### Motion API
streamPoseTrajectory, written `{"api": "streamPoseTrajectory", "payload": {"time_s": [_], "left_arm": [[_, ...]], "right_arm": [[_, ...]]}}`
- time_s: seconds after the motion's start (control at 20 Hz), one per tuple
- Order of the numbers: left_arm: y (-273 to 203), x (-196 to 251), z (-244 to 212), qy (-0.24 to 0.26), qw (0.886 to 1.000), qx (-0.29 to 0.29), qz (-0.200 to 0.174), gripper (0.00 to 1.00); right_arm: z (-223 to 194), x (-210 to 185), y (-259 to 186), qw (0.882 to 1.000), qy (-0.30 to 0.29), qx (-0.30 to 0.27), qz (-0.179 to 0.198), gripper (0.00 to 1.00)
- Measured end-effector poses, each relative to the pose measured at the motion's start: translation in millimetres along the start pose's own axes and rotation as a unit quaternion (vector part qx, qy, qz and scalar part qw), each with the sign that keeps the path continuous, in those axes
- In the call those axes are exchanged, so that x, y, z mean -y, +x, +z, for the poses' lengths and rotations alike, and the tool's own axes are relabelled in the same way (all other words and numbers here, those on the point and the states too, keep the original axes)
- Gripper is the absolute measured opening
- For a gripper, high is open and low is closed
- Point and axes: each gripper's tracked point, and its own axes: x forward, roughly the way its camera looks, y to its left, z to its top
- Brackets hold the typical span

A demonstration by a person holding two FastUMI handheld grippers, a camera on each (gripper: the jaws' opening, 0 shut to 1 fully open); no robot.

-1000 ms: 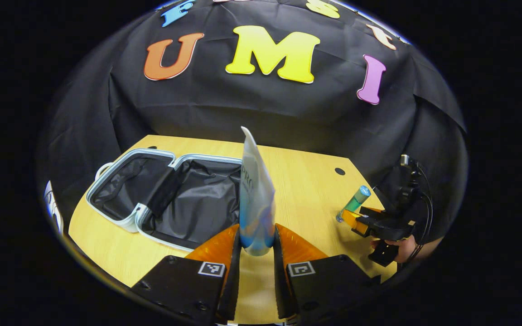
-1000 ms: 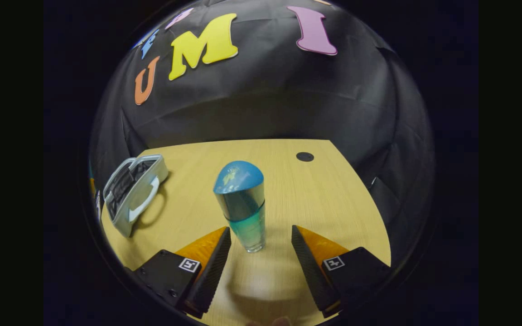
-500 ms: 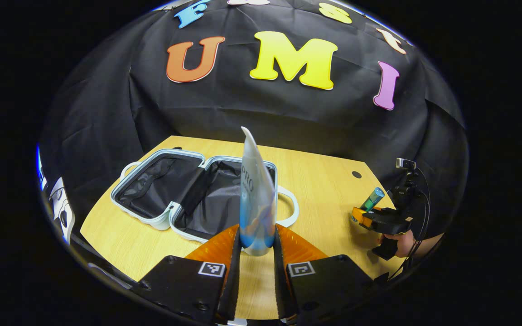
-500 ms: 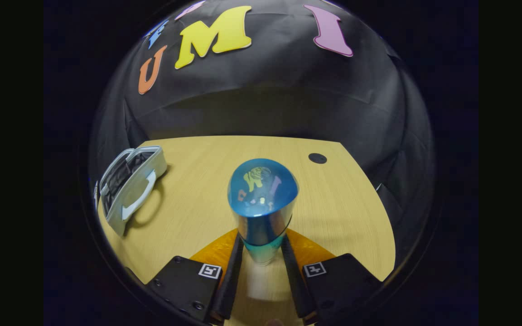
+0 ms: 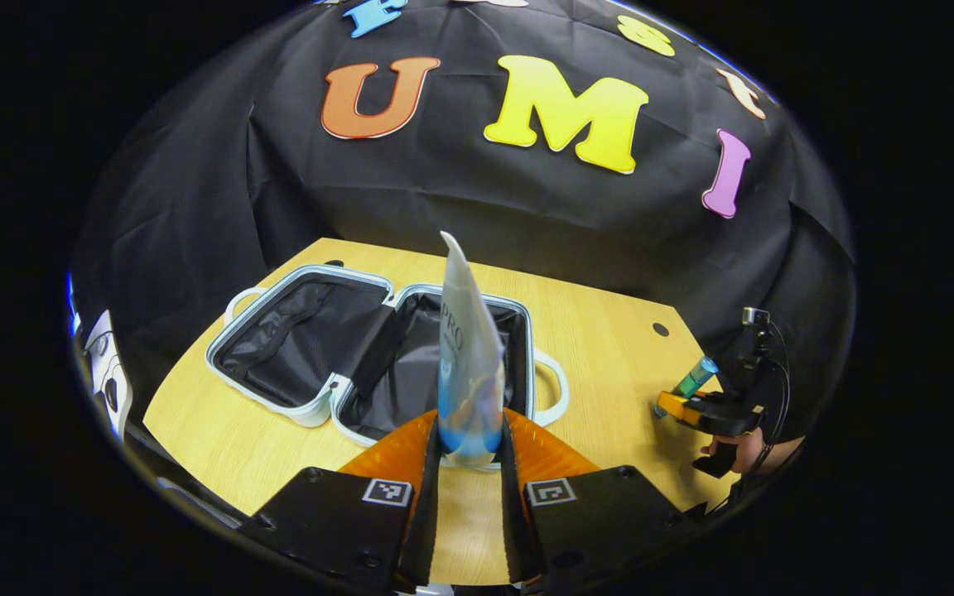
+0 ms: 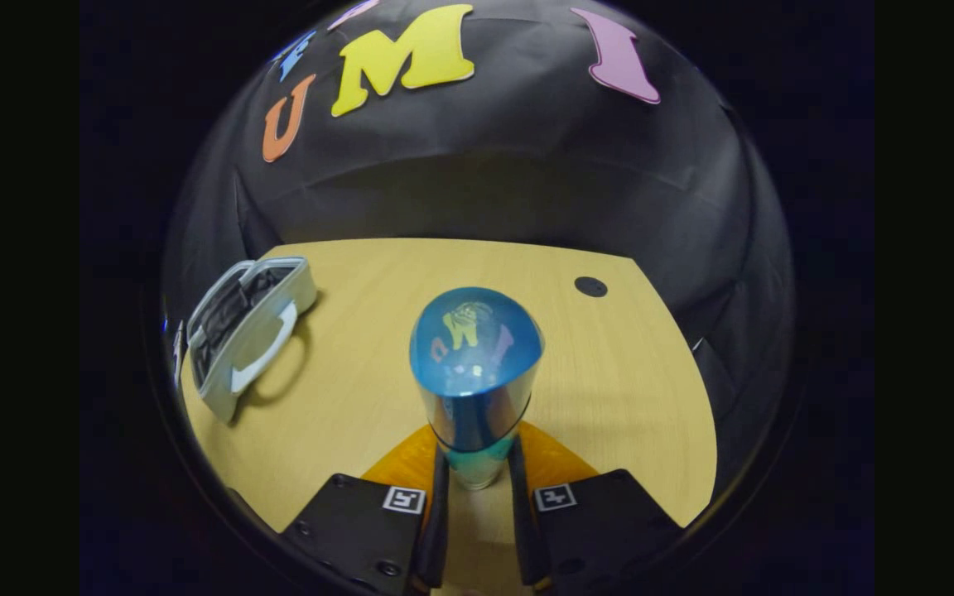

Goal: First open the suitcase, pack the skin care products into it, and then close the suitcase.

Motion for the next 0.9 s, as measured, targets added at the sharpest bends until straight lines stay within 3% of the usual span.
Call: {"api": "streamPoseTrajectory", "payload": {"time_s": [0.35, 0.55, 0.6, 0.75, 0.9], "left_arm": [[54, -33, 1, -0.008, 0.994, -0.092, -0.065, 0.36], [97, -54, -16, -0.005, 0.972, -0.207, -0.111, 0.36], [107, -56, -31, -0.004, 0.954, -0.272, -0.128, 0.36], [119, -66, -57, 0.015, 0.915, -0.382, -0.131, 0.36], [137, -74, -71, 0.035, 0.887, -0.444, -0.123, 0.36]], "right_arm": [[9, -12, -78, 0.999, 0.013, -0.011, 0.046, 0.30], [23, -23, -131, 0.996, 0.038, -0.008, 0.084, 0.30], [25, -15, -147, 0.996, 0.047, -0.007, 0.078, 0.30], [25, -3, -170, 0.996, 0.065, -0.005, 0.060, 0.30], [16, 2, -189, 0.996, 0.077, -0.012, 0.050, 0.30]]}}
